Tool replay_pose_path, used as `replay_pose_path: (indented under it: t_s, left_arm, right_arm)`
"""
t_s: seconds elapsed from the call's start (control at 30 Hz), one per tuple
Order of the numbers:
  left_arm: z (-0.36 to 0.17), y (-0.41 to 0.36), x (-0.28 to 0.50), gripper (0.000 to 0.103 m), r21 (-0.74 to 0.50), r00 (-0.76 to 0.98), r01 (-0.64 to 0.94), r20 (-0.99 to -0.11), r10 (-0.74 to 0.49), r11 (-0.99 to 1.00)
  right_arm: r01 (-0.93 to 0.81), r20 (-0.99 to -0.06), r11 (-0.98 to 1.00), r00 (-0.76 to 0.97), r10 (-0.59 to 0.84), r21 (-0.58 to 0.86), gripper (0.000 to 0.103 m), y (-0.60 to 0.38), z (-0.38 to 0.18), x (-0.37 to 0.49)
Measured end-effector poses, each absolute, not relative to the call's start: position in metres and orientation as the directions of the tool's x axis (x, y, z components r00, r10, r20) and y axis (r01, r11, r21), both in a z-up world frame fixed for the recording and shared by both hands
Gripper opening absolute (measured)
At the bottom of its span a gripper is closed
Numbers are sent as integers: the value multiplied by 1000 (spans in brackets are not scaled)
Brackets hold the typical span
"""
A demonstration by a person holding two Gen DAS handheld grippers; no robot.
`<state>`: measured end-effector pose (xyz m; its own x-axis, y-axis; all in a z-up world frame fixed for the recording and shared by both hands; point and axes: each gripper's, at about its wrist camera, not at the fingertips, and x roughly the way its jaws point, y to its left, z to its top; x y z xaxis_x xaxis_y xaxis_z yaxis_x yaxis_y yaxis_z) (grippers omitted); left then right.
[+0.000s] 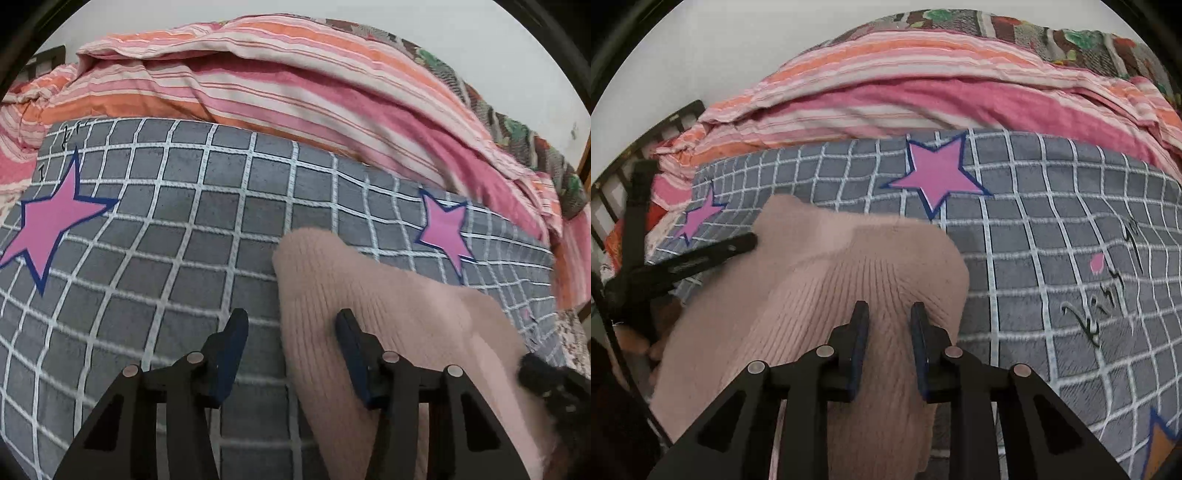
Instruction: Fold small clothes
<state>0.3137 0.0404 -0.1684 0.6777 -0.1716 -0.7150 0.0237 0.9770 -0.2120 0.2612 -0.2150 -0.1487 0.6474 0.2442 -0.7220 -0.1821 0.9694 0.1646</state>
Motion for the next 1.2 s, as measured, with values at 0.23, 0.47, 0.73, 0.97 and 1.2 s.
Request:
replay_pose_path:
  t_s: [0.23,0.47,0.73,0.97,1.2]
  left_arm:
    - [-176,40,318,50,-211,681,33,-711,-177,977]
    - [-162,30,302,48,-187,678,72,-711,-186,980]
    - [-146,17,254,51,-183,673,127,-706,-220,975]
    - [-145,4,204,51,-158,658,174,-715,-234,972]
    - [-156,2,179,52,-132,686,164,-697,-209,978]
  right_arm:
    - [-119,-742,981,642,194,153,20,-222,-171,284]
    - [-119,-740,980,643,197,157,22,-226,-159,278]
    - [-150,-701,959,656,278,240,31,-233,-137,238]
    - [-154,-718,961,640,273,229,31,-227,-150,207]
    - [-139,-700,972,675,235,192,35,-227,-171,192]
